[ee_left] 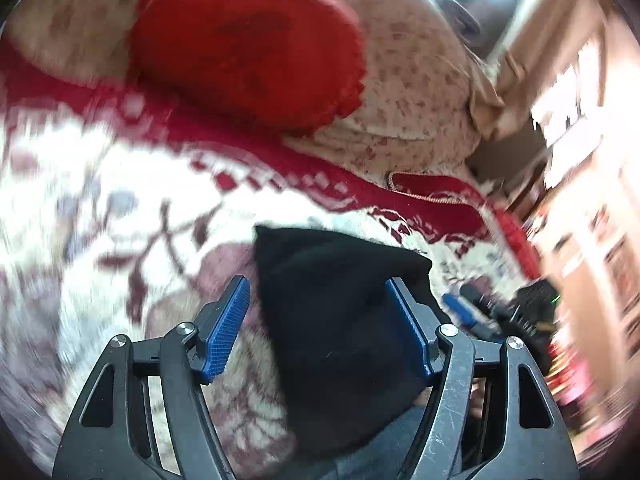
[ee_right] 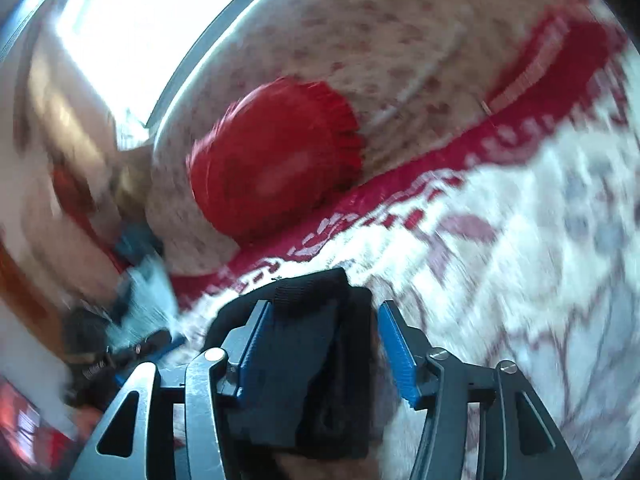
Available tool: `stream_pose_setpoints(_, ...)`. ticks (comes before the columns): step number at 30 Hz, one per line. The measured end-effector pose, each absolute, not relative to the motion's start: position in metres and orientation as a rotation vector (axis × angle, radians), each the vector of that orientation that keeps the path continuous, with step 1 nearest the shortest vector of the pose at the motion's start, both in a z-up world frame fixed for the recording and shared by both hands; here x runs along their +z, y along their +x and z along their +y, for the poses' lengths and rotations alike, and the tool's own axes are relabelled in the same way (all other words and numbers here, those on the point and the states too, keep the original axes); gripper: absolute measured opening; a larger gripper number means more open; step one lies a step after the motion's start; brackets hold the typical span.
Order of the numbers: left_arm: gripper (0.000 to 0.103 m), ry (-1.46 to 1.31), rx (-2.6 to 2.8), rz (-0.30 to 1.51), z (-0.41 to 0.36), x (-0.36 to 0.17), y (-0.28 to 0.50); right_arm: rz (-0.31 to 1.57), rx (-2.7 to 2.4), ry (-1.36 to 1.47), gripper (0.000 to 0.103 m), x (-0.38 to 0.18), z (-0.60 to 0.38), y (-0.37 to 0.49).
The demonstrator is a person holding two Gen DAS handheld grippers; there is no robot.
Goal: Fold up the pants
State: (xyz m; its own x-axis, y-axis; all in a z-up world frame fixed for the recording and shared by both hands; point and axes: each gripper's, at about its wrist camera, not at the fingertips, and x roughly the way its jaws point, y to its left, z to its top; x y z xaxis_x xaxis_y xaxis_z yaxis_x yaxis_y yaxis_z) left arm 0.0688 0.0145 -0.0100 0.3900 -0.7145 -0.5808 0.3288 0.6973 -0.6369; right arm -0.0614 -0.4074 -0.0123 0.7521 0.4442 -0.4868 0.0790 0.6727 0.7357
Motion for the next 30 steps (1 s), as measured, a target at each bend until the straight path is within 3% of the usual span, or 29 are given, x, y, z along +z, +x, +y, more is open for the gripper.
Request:
stream_pose_setpoints(6,0.069,-0.667,-0.823,1.098,0.012,-0.046,0.071,0.846,0.324,0.918,0.053,-0.047,-0.397,-0.055)
stream_pose_setpoints(9,0.066,-0.645,-0.842,1.118,-0.001,-0.049,0.067,0.824,0.356,0.923,0.053,-0.048,-0.394,-0.052)
stream_pose_setpoints(12,0.038,-0.633,-0.799,1.125,-0.001,-0.047,0.067,0.841,0.405,0.82,0.049,-0.043,-0.377,-0.045)
stream_pose_setpoints(14,0.032,-0.606,-0.794,1.114,-0.001,-0.04,0.066,0.829,0.422,0.785,0.038,-0.034,-0.374,-0.046)
stream_pose_setpoints(16,0.032,-0.564,-0.809,1.077,-0.003,-0.025,0.065,0.803,0.448,0.781,0.031,-0.022,-0.373,-0.044)
stream_pose_setpoints(22,0.032,-0.506,-0.776,1.0,-0.005,0.011,0.113,0.754,0.472,0.742,0.031,0.011,-0.371,0.012)
stream_pose_setpoints(30,0.043,-0.381,-0.66,1.057,-0.022,-0.023,0.152,0.868,0.282,0.85,0.037,-0.035,-0.376,0.057)
